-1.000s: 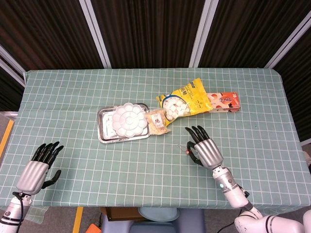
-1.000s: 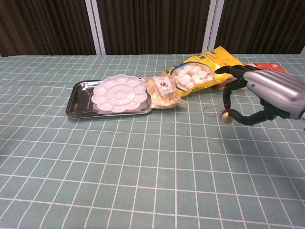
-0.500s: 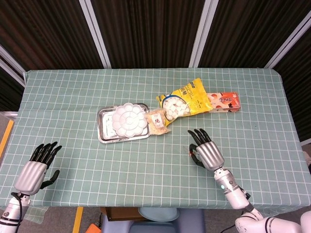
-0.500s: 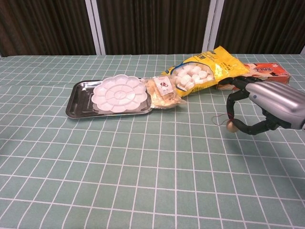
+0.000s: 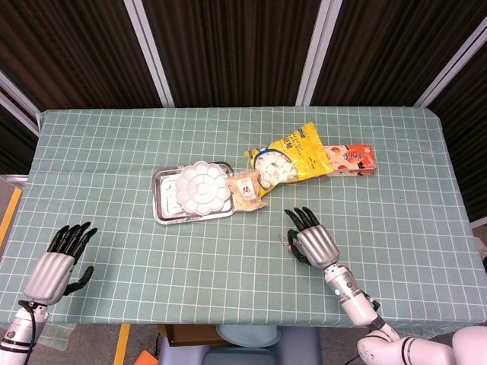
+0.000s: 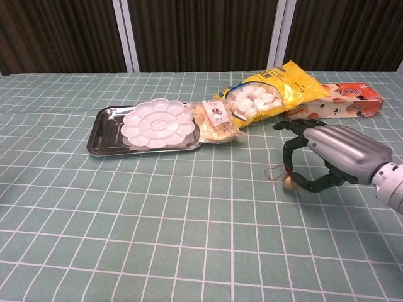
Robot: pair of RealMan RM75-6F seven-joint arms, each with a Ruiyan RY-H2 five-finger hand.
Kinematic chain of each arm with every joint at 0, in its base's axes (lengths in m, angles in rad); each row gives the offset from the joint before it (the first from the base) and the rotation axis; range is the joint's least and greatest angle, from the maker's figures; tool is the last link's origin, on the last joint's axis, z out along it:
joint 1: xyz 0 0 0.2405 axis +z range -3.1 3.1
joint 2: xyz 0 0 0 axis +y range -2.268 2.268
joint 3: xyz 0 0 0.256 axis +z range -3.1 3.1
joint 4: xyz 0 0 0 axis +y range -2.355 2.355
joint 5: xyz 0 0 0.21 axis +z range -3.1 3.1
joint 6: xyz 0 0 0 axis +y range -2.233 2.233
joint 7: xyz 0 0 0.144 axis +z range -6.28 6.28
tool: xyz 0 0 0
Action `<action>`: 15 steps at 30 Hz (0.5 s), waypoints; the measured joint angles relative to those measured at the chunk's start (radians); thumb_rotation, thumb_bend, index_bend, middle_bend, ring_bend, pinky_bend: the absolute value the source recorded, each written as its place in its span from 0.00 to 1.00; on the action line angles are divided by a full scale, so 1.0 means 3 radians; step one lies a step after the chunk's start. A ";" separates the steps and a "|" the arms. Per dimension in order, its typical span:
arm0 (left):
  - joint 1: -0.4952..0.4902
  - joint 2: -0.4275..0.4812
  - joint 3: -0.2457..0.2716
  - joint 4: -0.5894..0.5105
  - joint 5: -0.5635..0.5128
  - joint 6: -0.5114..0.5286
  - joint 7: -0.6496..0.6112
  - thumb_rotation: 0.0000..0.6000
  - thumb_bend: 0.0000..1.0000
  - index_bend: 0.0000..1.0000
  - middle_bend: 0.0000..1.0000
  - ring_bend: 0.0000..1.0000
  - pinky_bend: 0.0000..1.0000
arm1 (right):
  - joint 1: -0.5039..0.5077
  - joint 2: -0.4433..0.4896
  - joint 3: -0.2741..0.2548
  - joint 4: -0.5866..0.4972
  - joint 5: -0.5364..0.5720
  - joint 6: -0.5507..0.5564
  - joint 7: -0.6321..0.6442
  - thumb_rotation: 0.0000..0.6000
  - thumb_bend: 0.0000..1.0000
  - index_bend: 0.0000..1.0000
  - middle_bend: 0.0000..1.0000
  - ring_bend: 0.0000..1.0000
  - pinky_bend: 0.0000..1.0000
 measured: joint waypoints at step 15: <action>-0.0019 -0.0003 0.0024 -0.0017 0.0007 -0.0061 0.0051 1.00 0.42 0.00 0.00 0.00 0.05 | -0.0023 -0.0016 -0.0088 0.0047 0.0011 -0.0098 -0.0077 1.00 0.54 0.53 0.16 0.00 0.00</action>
